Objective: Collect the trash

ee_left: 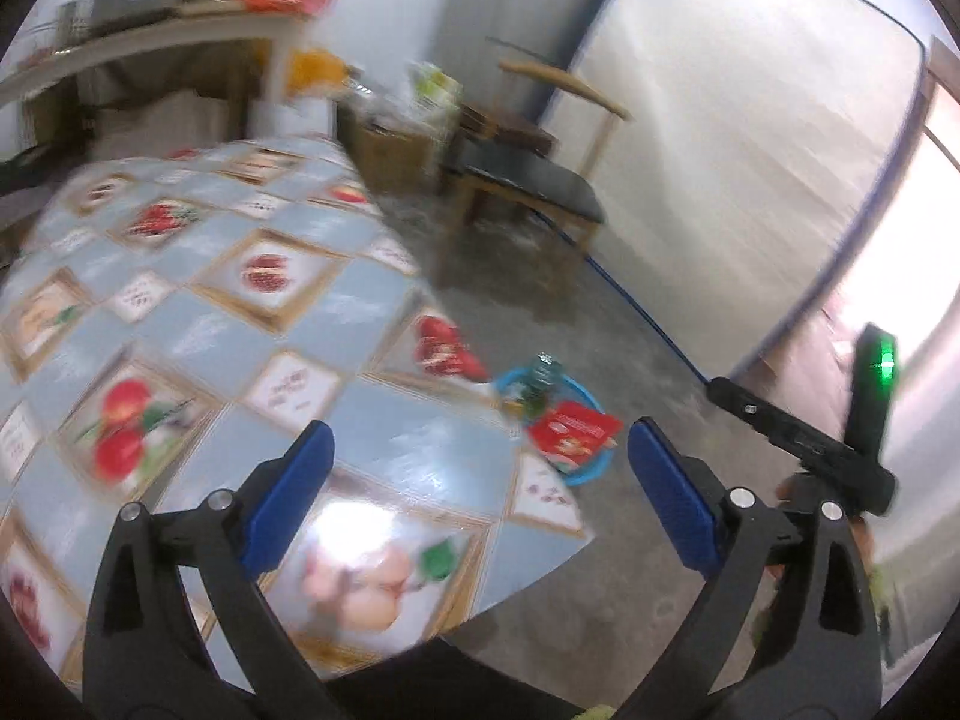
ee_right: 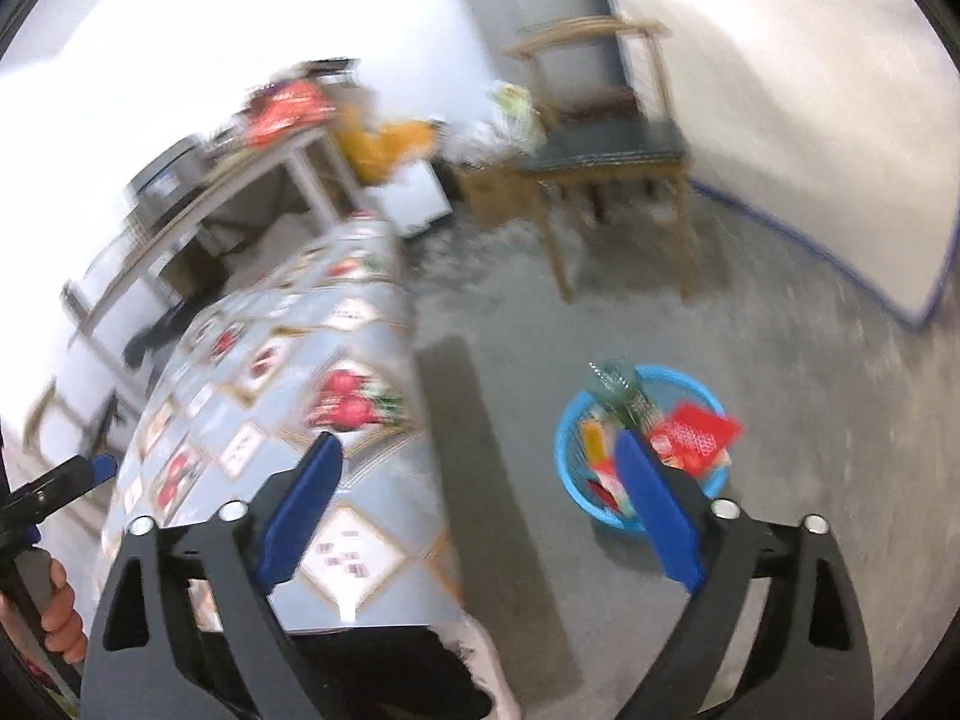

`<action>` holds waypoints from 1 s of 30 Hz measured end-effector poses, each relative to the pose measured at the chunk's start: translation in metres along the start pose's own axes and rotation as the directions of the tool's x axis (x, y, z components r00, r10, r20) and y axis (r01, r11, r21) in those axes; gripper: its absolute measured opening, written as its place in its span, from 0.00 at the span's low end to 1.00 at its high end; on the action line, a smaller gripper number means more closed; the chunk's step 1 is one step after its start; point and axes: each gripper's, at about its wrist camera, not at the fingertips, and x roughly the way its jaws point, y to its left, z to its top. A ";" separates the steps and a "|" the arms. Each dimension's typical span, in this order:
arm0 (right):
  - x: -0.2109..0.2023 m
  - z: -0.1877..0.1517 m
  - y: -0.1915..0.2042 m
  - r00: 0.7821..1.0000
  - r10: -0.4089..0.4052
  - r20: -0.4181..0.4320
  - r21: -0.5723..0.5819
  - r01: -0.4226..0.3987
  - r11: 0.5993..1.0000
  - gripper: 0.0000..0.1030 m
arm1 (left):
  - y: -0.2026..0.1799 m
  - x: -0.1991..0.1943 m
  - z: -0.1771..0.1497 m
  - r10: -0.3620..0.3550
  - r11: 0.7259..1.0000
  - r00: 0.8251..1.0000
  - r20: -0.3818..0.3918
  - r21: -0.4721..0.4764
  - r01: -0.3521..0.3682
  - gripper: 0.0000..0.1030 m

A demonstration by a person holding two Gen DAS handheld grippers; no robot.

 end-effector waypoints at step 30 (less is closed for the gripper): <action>-0.061 -0.056 0.124 0.968 -0.190 0.165 -0.326 0.235 0.916 0.94 | -0.009 -0.038 -0.054 0.457 0.875 0.888 0.043 -0.203 -0.440 0.92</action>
